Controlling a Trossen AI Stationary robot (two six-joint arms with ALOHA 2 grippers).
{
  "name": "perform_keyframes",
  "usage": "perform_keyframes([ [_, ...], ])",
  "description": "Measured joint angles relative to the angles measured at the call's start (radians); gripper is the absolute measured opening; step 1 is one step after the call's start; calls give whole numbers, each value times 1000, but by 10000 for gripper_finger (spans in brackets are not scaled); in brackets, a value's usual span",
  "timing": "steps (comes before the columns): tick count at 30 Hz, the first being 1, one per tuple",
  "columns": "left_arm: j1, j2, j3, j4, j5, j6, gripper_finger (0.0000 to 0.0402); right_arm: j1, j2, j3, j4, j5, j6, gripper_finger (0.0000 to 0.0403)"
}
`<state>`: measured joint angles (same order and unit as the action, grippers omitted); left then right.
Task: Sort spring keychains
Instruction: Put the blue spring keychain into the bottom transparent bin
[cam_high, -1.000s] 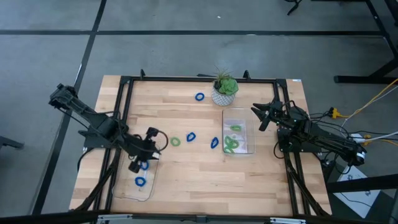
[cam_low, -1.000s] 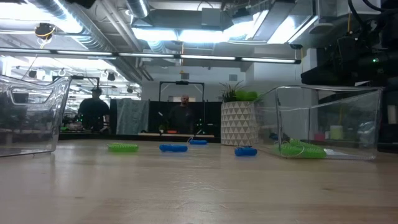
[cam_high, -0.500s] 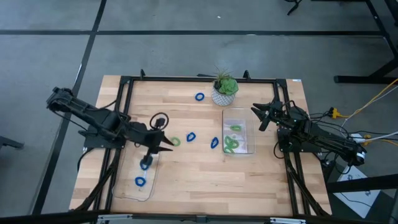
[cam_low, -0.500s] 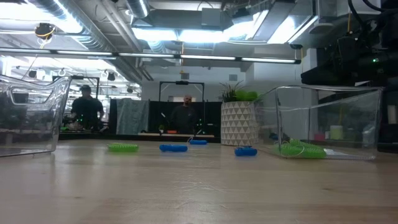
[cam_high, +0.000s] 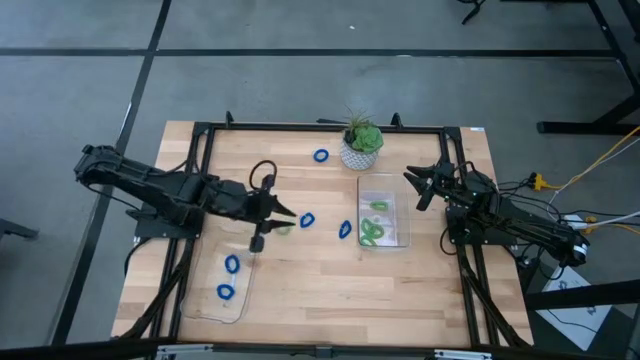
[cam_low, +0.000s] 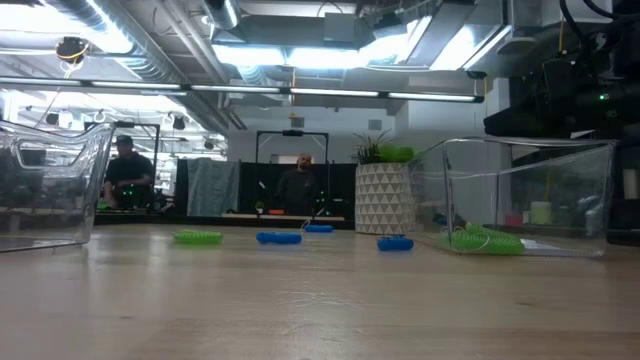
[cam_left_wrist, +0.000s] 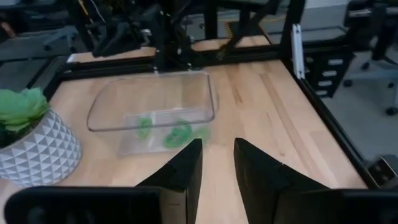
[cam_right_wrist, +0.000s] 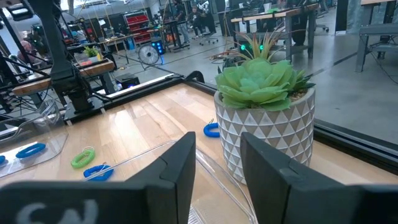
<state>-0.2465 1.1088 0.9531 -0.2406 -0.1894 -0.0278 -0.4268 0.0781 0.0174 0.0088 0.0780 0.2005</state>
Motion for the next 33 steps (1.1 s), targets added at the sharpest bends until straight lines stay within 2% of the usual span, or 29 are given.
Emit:
perform_keyframes([
  [16, 152, 152, 0, 159, 0, -3, 88, 0, 0, 0, 0, 0, 0, 126],
  [33, 492, 249, 0, 247, 32, -126, 88, 0, 0, 0, 0, 0, 0, 126],
])
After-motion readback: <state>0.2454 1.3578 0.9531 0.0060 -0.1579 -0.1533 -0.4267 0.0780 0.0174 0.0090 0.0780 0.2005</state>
